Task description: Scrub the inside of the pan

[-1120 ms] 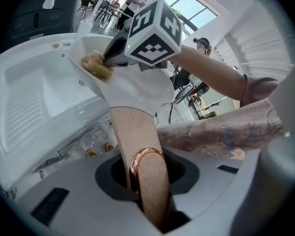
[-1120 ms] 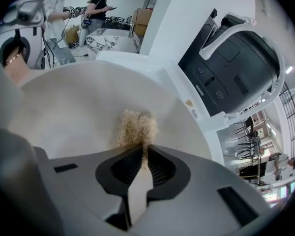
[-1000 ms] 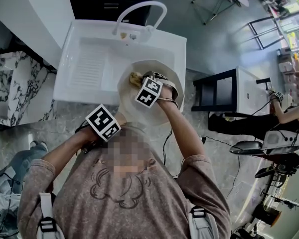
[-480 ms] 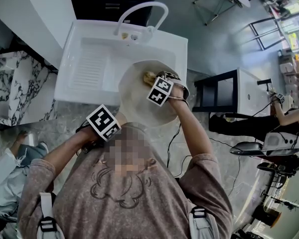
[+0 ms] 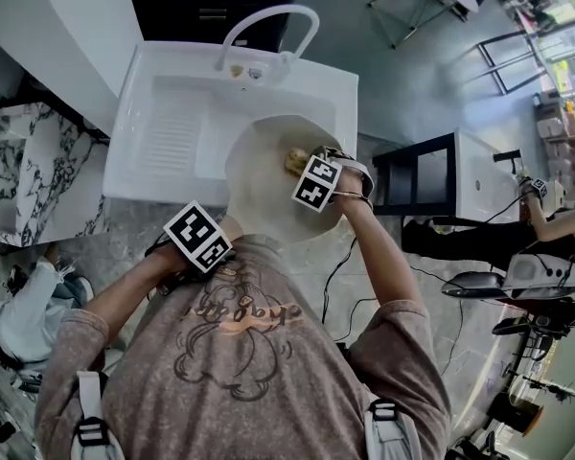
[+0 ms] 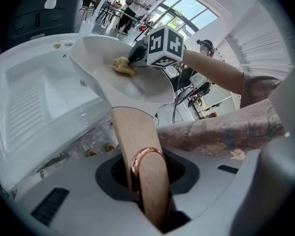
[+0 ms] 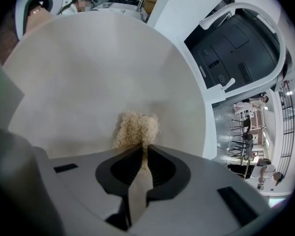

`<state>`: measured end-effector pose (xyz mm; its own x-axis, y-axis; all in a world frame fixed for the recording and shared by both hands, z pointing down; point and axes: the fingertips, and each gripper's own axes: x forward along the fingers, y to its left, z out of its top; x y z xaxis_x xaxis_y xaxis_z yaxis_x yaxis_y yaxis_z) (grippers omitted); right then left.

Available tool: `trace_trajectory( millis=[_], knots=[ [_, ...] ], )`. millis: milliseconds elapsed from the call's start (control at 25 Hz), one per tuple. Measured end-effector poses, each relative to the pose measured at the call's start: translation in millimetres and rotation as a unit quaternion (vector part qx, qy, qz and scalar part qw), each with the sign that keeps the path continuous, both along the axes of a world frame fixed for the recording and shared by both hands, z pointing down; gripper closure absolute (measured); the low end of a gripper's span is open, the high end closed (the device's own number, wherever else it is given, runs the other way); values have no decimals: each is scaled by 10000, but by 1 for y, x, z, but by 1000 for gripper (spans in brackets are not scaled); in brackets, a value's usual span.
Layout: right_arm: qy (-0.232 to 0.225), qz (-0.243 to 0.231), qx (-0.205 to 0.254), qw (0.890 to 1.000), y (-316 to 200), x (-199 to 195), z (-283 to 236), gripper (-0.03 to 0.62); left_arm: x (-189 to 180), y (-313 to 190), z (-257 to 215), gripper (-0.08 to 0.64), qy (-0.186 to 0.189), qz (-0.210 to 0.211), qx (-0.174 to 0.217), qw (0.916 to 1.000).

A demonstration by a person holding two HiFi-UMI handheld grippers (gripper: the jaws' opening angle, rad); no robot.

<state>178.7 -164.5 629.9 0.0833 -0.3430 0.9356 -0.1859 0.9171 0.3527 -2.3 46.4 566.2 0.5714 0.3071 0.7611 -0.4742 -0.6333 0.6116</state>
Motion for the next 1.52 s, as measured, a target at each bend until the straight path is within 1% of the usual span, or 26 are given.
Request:
trace_trajectory(
  millis=[440,640,800,880,1040,1240,1520],
  knots=[
    [123,-72,-358,9993,28,6,5,546,1,-2,0,460,-30,-28,-70,10000],
    [66,90,-605,9981,44,4,9,546,0,0,2,460,-70,-22,-115,9999],
    [-134,299,-946,9950,63,1,8,546,1,1,2,460,-94,-22,-112,9999],
    [-274,345,-1036,9936,70,-2,8,546,1,1,2,460,-117,-35,-114,9999],
    [-500,553,-1070,9915,76,-8,11,546,0,0,3,460,-158,-44,-129,9998],
    [-779,893,-1009,9878,70,-18,12,546,-2,-2,3,460,-186,-130,-144,9996],
    [-1135,890,-1112,9833,76,-41,9,546,-3,-2,4,460,-211,-221,-184,9994]
  ],
)
